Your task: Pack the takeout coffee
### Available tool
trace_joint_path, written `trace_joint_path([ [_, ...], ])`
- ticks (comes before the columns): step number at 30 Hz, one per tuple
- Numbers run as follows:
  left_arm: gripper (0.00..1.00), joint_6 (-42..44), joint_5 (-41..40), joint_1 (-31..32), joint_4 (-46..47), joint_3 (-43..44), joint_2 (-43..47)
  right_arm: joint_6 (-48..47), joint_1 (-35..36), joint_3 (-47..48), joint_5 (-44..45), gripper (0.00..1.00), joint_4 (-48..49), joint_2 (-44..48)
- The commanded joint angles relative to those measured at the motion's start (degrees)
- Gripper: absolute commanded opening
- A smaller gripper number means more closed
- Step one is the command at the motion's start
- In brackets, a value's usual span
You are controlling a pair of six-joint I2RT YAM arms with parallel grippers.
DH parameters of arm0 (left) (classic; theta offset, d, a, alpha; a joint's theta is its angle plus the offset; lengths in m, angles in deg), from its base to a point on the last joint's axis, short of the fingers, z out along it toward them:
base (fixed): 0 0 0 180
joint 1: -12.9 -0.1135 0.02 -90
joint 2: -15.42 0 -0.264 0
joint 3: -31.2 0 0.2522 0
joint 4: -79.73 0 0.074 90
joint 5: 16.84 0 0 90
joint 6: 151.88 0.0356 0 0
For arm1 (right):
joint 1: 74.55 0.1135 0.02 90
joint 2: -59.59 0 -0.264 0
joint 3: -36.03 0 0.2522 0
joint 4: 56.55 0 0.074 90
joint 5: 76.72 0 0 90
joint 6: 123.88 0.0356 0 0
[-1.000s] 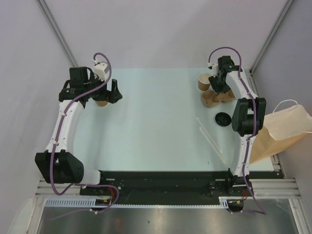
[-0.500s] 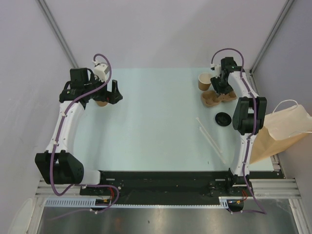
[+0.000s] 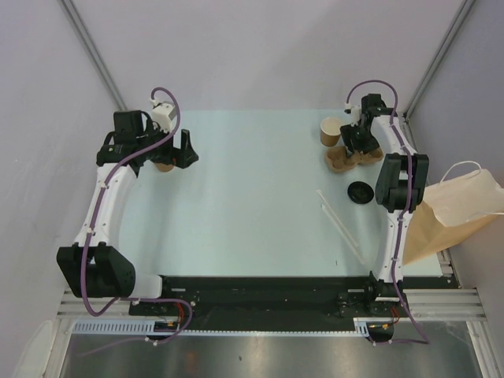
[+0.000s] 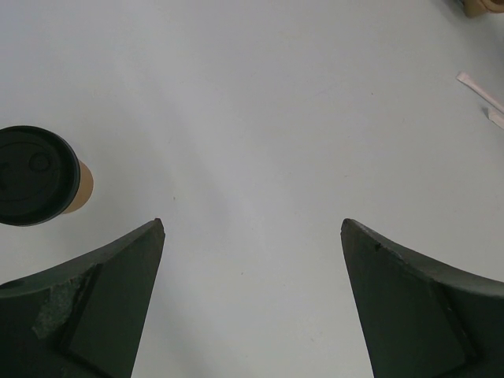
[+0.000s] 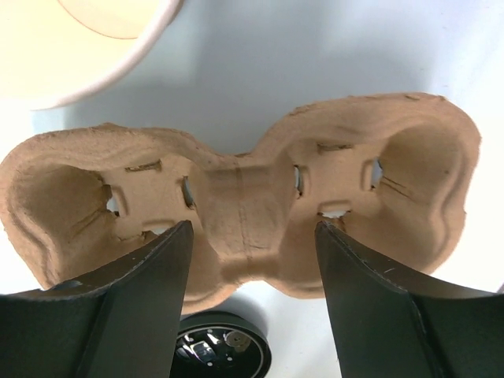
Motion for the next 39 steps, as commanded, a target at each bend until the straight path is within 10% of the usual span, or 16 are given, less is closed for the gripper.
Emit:
trace_joint_path([
  [1,1.0,-0.8,1.6,0.3,1.5,0.1,1.9,1.1,0.2,3.5,-1.2,0.66,0.0,-1.2],
  [11,0.99,-0.9,1.4,0.3,1.5,0.4,1.8,2.5,0.2,-0.2,-2.5,0.41,-0.3,2.1],
  [39,0.99,-1.8,7.2,0.3,1.7,-4.9,3.5,9.7,22.5,-25.0,-6.8,0.37,1.7,25.9],
])
